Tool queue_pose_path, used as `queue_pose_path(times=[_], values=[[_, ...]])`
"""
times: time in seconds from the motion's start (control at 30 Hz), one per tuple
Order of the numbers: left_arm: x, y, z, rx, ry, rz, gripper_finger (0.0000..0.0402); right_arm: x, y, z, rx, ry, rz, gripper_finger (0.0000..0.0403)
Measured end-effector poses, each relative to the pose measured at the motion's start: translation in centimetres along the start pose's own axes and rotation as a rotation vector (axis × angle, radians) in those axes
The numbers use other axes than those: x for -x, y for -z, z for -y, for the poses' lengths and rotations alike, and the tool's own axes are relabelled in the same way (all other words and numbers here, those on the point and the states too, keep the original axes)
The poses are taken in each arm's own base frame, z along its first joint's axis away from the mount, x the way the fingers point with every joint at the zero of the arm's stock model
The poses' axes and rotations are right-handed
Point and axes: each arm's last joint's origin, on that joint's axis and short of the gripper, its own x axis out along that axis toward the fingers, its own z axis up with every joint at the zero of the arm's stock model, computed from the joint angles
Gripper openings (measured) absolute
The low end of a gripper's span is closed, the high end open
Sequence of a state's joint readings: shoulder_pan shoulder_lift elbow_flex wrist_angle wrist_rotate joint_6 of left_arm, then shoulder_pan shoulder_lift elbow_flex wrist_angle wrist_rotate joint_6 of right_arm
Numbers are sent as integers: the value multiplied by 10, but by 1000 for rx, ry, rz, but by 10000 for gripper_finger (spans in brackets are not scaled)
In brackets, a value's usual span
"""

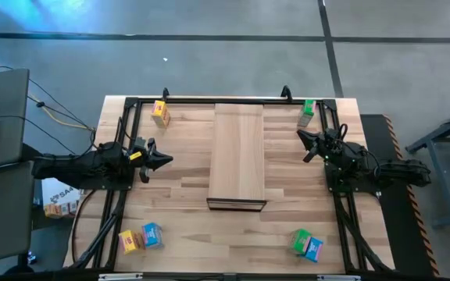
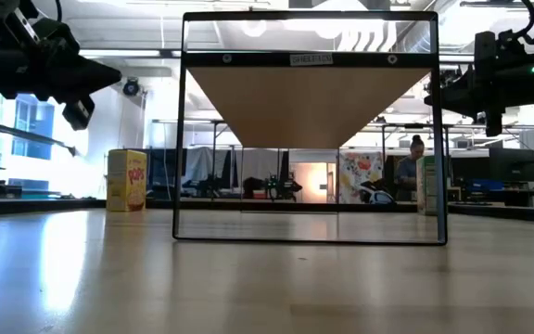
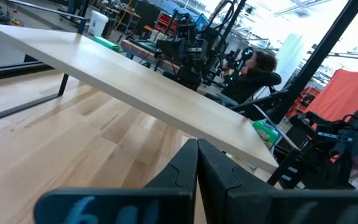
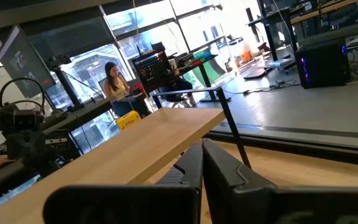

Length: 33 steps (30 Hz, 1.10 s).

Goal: Stack cereal on shelf

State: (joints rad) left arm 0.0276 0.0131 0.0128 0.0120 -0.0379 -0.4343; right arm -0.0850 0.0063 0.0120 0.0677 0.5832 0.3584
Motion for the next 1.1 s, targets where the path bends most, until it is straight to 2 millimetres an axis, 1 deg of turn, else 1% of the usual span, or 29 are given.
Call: queue_pose_path(times=[0.1,0.17,0.27,0.37,0.47,0.57,0.63,0.73,0.83,0.93,1.0,1.1], values=[[0,0,0,0,0,0,1,0,0,0,-1,0,1,0],[0,0,0,0,0,0,1,0,-4,-1,-44,0,40,0],[0,0,0,0,0,0,1,1,-12,-3,-250,-33,113,0],[0,0,0,0,0,-1,1,1,-20,-2,-371,21,209,0],[0,0,0,0,0,0,1,3,-31,-4,-556,7,324,1],[0,0,0,0,0,0,1,3,-45,-8,-553,-47,348,20],[0,0,0,0,0,0,1,2,-58,-13,-533,-61,344,54],[0,0,0,0,0,-1,1,-3,-84,-23,-433,-9,285,130],[0,0,0,0,0,0,1,-15,-108,-33,-301,110,156,216],[0,0,0,0,0,0,1,-33,-127,-41,-177,257,32,284],[0,0,0,0,0,0,1,-49,-138,-44,-79,382,-42,311],[0,0,0,0,0,0,1,-78,-145,-44,24,584,-159,329]])
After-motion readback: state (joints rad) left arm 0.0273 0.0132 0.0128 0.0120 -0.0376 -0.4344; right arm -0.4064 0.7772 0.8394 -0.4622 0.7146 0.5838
